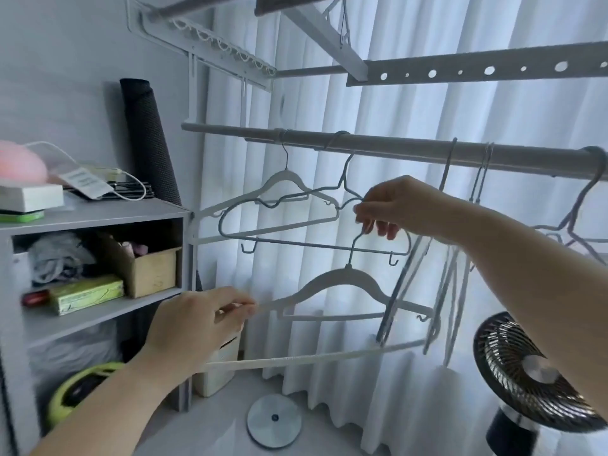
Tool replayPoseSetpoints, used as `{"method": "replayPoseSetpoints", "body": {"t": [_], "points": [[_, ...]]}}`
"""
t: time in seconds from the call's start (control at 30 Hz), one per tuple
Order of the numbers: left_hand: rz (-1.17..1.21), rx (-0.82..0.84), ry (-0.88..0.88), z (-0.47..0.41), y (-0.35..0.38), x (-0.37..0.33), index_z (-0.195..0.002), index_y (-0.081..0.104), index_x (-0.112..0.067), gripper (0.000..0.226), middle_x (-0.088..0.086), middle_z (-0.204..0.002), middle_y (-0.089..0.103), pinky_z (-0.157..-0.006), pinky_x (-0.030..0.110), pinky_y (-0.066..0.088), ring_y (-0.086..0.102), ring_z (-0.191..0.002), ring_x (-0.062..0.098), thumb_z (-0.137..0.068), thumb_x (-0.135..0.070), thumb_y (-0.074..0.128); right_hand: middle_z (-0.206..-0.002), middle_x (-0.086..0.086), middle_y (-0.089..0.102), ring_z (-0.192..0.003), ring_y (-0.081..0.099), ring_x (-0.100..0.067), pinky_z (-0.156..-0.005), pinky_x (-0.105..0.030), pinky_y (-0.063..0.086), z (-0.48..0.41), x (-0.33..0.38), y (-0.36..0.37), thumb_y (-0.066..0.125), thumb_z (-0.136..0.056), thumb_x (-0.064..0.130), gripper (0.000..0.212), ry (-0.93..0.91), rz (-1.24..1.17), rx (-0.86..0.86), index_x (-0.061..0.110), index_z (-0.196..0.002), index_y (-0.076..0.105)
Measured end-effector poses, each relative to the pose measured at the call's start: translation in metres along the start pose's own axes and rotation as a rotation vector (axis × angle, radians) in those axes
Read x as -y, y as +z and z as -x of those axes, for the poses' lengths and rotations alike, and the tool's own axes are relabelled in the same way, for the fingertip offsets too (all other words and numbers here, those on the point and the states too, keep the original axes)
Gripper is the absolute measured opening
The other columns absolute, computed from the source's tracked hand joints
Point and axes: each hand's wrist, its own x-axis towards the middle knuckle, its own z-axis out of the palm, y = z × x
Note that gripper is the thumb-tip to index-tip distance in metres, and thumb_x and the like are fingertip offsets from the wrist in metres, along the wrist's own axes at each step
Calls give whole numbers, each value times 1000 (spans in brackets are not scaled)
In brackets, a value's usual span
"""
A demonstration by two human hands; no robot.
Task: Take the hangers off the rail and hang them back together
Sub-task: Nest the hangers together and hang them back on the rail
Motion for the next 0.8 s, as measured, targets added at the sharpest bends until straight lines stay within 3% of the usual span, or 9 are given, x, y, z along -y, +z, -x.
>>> {"method": "replayPoseSetpoints", "body": {"t": [0.07, 0.13, 0.23, 0.3, 0.43, 0.53, 0.67, 0.73, 0.8], "points": [[96, 66, -116, 8, -11, 7, -65, 56, -43, 23, -41, -46, 54, -48, 3, 37, 57, -66, -20, -83, -31, 63, -59, 5, 61, -41, 48, -3, -42, -9, 45, 6, 11, 8, 60, -87, 18, 24, 12, -56, 35, 17, -64, 66], [154, 73, -196, 18, -24, 16, -65, 55, -45, 25, -26, -51, 64, -57, 12, 41, 64, -71, 2, -80, -27, 64, -45, 10, 56, -35, 45, -2, -40, -8, 42, 9, 24, 22, 62, -86, 21, 22, 32, -70, 41, 18, -65, 69], [97, -89, -271, 36, -48, 29, -91, 69, -24, 12, -12, -90, 65, -73, 19, 43, 56, -91, 12, -83, -17, 63, -26, 9, 44, -24, 38, -2, -34, -7, 32, 12, 47, 49, 63, -84, 26, 19, 63, -34, 17, 15, -70, 70], [-20, -223, -275, 49, -65, 38, -104, 67, -9, 22, 3, -107, 63, -85, 31, 43, 53, -105, 21, -84, -12, 61, -32, 8, 46, -23, 38, -2, -33, -6, 36, 15, 65, 68, 63, -84, 20, 16, 74, -132, -1, 10, -73, 70], [57, -144, -300, 79, -89, 49, -97, 65, -16, 13, 2, -94, 64, -68, 10, 37, 54, -84, 10, -87, -17, 56, -51, -5, 49, -22, 44, -2, -35, -16, 48, 23, 101, 103, 57, -87, 10, 20, 110, -261, -20, 4, -69, 63], [170, 66, -363, 99, -84, 53, -98, 57, -26, 12, -2, -101, 63, -67, 11, 38, 56, -93, 12, -88, -30, 52, -51, -8, 50, -21, 45, -5, -34, -18, 47, 33, 120, 123, 49, -87, 5, 29, 158, -286, -34, 5, -59, 54], [412, 285, -479, 115, -81, 48, -127, 43, -24, 66, -6, -123, 51, -83, 23, 39, 53, -107, 12, -73, -59, 55, -40, -4, 52, -23, 49, -8, -35, -20, 49, 44, 139, 140, 44, -87, 2, 30, 211, -453, -35, 4, -58, 52], [495, 373, -502, 119, -87, 42, -126, 39, -29, 105, -16, -112, 55, -81, 21, 42, 56, -99, 7, -41, -89, 46, -30, 2, 50, -24, 51, -9, -35, -20, 50, 47, 145, 143, 44, -87, 1, 31, 249, -574, -48, 4, -57, 53], [604, 459, -534, 119, -94, 42, -108, 45, -34, 110, -17, -91, 61, -79, 25, 51, 64, -80, 2, -16, -95, 42, -31, 0, 51, -25, 52, -10, -36, -20, 51, 50, 149, 147, 44, -87, 1, 30, 279, -665, -63, 3, -58, 53]]}}
